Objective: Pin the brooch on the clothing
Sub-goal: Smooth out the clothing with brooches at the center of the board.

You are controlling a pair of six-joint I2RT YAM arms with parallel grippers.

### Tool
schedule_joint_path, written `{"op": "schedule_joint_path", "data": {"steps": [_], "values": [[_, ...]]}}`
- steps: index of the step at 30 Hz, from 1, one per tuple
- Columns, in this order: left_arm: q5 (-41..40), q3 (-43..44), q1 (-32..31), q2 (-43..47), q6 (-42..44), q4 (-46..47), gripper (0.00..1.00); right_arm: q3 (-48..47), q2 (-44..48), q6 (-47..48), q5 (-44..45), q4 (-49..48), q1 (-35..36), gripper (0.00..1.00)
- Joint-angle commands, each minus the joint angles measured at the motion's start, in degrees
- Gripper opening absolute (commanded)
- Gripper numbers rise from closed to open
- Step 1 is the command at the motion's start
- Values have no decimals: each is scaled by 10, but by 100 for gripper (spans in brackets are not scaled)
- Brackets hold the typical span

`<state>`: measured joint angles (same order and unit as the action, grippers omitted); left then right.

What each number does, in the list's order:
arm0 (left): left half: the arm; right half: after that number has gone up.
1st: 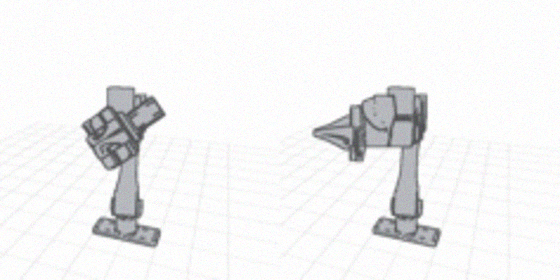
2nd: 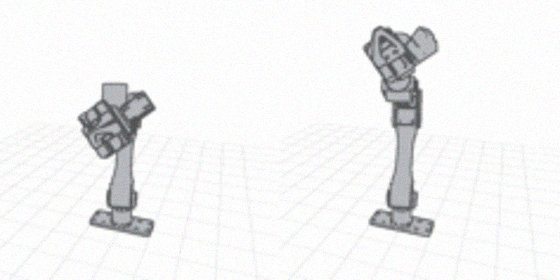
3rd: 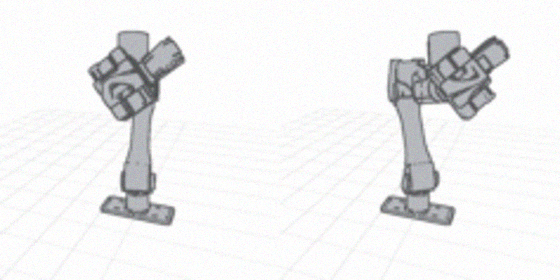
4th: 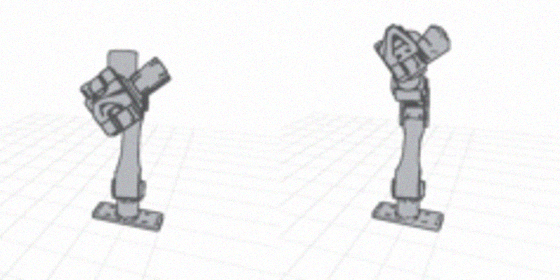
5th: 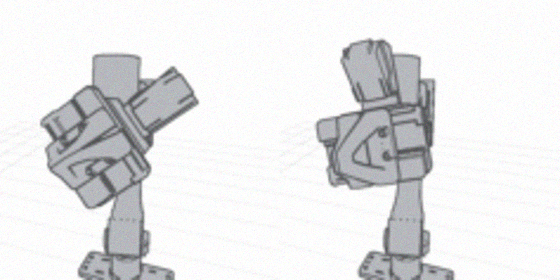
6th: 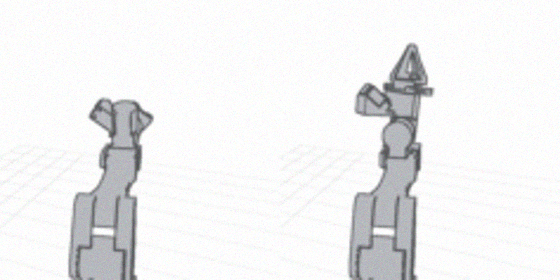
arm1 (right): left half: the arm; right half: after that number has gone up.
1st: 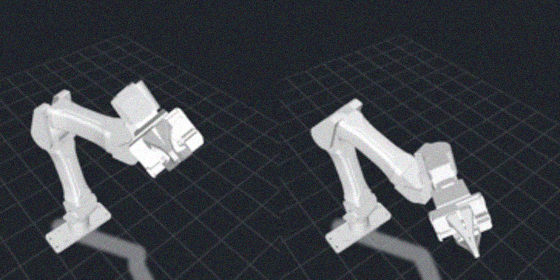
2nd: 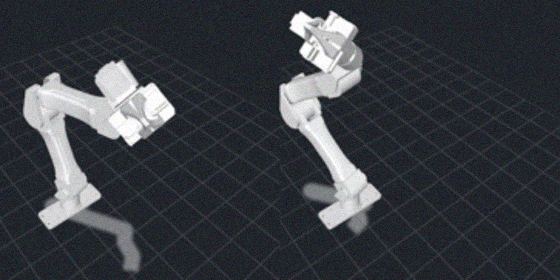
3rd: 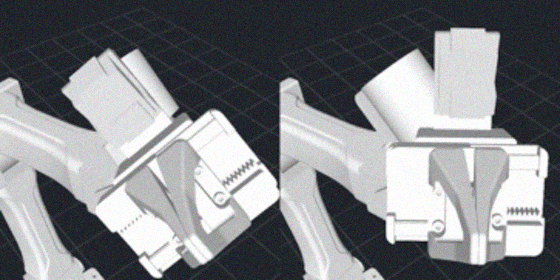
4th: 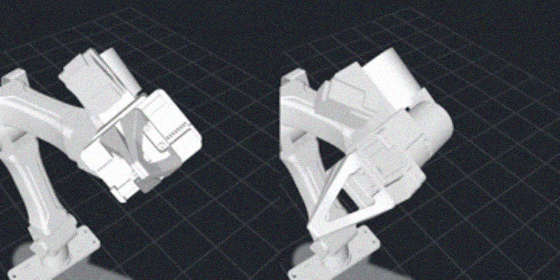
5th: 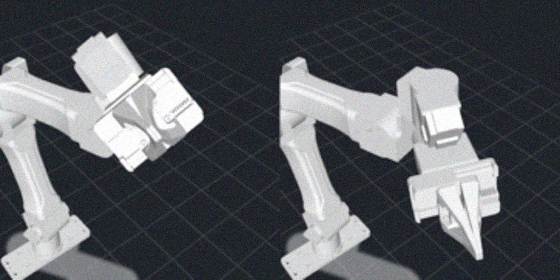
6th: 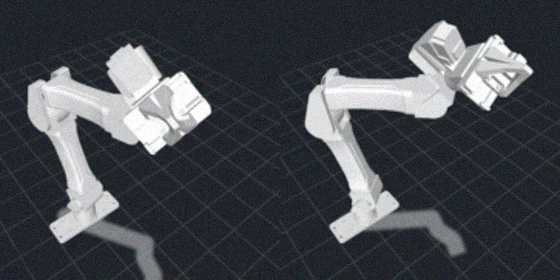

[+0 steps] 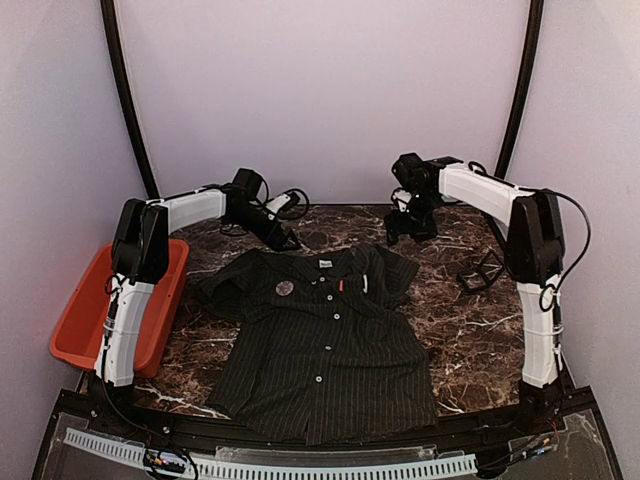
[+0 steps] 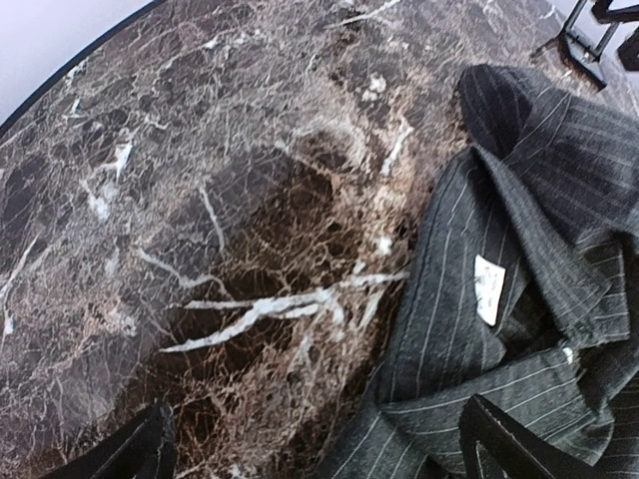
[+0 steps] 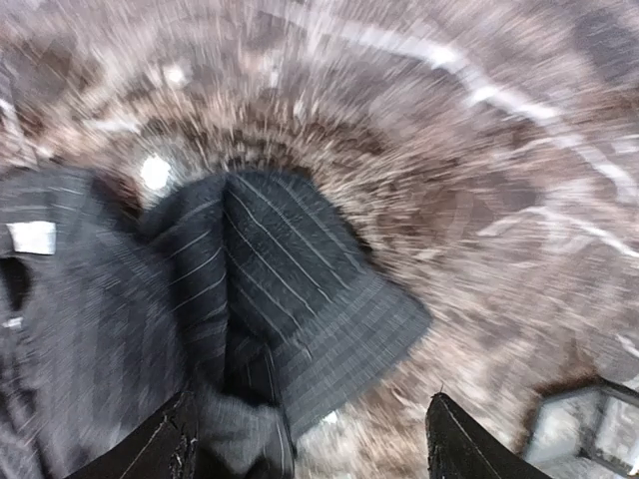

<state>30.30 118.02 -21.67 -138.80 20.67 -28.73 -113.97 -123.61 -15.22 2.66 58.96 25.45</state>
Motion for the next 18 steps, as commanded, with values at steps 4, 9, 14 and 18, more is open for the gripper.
{"op": "schedule_joint_path", "data": {"steps": [4, 9, 14, 18], "values": [[-48, -14, -11, -11, 64, -45, 99, -14, -65, 11, -23, -12, 3, 76], [-85, -19, -17, -16, 88, -57, 99, 16, -69, 3, -57, -40, 3, 76], [-105, -18, -23, -20, 93, -60, 95, 41, -71, -4, -69, -58, 3, 74], [-98, -13, -31, -27, 97, -72, 82, 50, -76, -11, -81, -64, 3, 68]]}}
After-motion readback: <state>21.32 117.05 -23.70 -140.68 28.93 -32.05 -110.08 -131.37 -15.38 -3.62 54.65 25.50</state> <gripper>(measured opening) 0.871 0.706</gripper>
